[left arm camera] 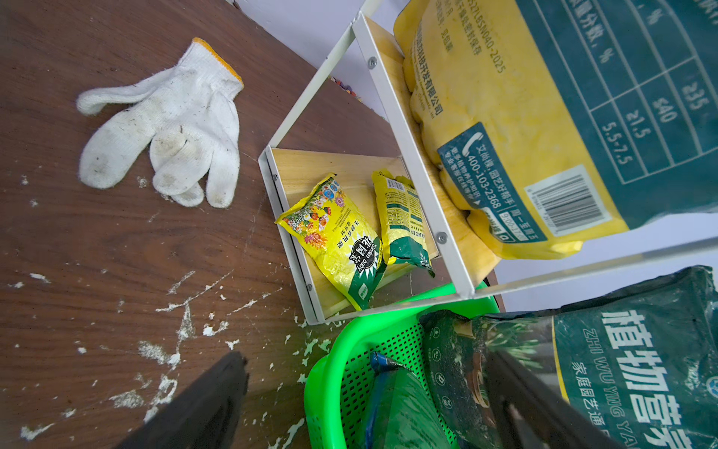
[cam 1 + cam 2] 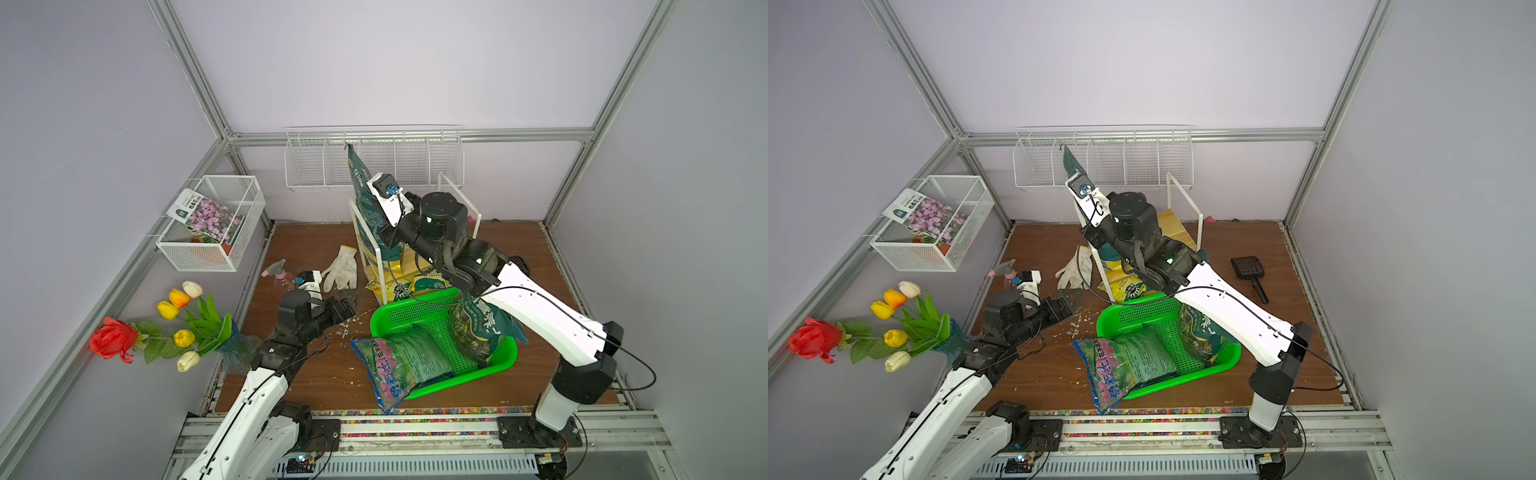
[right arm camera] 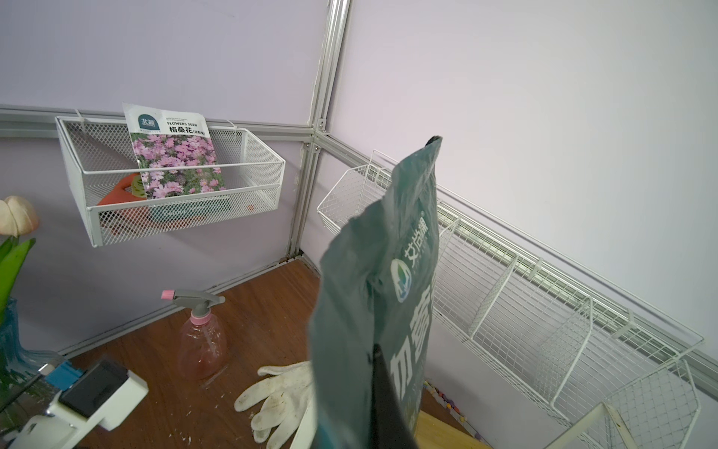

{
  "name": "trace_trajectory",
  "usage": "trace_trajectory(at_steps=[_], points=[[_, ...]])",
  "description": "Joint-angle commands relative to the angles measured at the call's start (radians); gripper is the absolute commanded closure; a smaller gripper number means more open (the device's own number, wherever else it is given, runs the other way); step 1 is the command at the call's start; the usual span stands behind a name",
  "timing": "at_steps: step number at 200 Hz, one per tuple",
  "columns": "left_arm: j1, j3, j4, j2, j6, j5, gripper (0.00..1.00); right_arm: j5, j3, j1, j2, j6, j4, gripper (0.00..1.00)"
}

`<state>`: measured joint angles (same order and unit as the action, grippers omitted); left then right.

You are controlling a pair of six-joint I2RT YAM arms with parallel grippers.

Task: Take down the fertilizer bag from the shelf
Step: Pick up the fertilizer bag from the shelf.

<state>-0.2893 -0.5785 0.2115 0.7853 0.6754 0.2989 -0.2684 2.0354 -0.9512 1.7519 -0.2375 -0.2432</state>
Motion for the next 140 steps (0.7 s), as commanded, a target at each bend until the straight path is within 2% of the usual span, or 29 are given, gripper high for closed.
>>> trace_trajectory(at_steps=[1,74,140], points=[[-0.005,0.015,0.007,-0.014,-0.015,-0.013,0.0,0.006,0.068,0.014,-0.008,-0.022,0.036,1.0],[-0.004,0.02,-0.007,-0.003,-0.009,-0.007,0.0,-0.009,0.125,0.03,-0.07,-0.094,0.03,1.0],[-0.005,0.025,-0.011,-0.003,-0.003,-0.004,0.0,-0.006,0.121,0.033,-0.123,-0.101,0.019,1.0]])
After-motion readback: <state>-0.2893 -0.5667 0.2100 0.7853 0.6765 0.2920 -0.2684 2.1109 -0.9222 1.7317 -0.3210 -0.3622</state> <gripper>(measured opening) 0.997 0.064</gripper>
